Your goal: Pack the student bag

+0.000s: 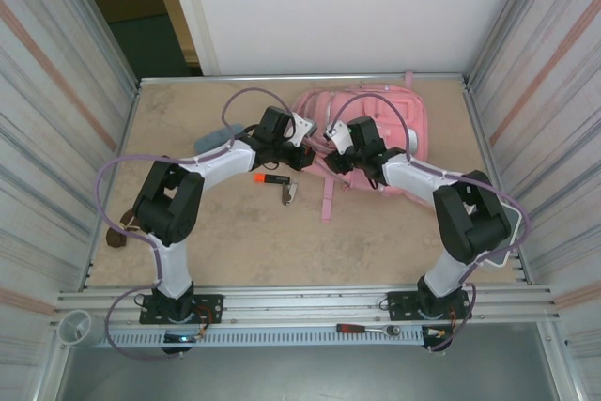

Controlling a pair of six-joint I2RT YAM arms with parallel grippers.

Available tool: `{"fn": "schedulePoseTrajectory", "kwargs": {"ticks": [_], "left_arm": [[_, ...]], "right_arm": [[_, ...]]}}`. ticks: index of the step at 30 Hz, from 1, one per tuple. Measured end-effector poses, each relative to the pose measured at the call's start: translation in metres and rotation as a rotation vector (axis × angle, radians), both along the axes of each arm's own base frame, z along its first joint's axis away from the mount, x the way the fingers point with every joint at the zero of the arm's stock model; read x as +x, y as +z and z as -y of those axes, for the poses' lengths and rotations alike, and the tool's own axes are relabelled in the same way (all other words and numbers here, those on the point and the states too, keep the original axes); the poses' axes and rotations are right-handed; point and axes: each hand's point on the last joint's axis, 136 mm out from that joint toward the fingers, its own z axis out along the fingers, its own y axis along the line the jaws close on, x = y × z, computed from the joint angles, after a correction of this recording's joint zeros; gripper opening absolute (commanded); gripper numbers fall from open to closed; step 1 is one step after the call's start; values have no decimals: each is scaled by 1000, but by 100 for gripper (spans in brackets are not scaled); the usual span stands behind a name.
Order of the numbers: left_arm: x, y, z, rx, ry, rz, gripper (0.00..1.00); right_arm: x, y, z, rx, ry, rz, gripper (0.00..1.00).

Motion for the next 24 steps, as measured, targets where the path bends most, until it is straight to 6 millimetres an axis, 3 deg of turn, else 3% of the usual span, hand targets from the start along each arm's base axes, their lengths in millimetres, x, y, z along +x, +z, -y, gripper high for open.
{"fn": "schedulePoseTrajectory", "kwargs": {"ticks": [3, 6, 20, 24], "left_arm": [[1, 0, -1, 3, 4, 2, 0], [3, 0, -2, 12, 15, 12, 0], [29, 0, -34, 141, 143, 85, 0], [31, 3, -34, 132, 142, 84, 0]], "right_arm": [[1, -3, 0, -17, 9, 8, 12], [2, -3, 1, -31, 16, 19, 0], [-12, 6, 27, -31, -2, 74, 0], [-12, 9, 29, -41, 4, 85, 2]]}}
